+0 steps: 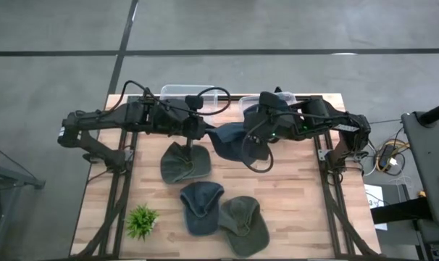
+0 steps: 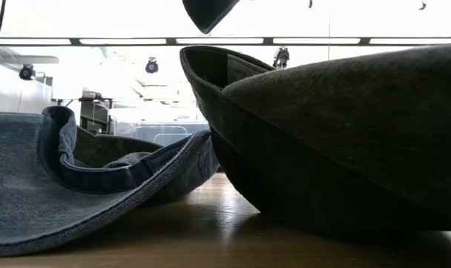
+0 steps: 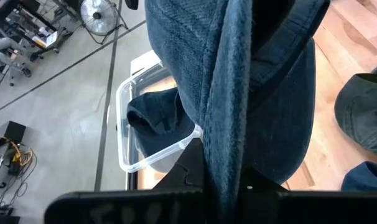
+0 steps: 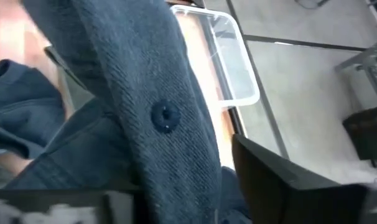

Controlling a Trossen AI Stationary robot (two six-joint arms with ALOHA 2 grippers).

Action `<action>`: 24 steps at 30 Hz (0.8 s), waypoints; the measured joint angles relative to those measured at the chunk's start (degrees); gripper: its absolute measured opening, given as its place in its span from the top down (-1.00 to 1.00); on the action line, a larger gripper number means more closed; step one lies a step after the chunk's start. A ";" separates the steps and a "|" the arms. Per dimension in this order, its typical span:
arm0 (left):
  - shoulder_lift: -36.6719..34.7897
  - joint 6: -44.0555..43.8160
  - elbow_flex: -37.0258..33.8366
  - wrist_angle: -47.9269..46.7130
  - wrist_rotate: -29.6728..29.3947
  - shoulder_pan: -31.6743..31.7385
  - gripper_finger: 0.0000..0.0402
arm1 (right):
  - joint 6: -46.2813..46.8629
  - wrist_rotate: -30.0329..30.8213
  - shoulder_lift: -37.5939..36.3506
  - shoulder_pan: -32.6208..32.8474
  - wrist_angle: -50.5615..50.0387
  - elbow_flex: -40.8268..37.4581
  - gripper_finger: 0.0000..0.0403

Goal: Pick & Place hat
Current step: Put the top blue cap into the right transparent bin

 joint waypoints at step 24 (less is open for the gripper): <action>0.00 -3.60 -0.09 4.17 -6.21 0.00 0.89 | 4.46 3.28 -0.93 -0.72 -2.40 0.00 0.96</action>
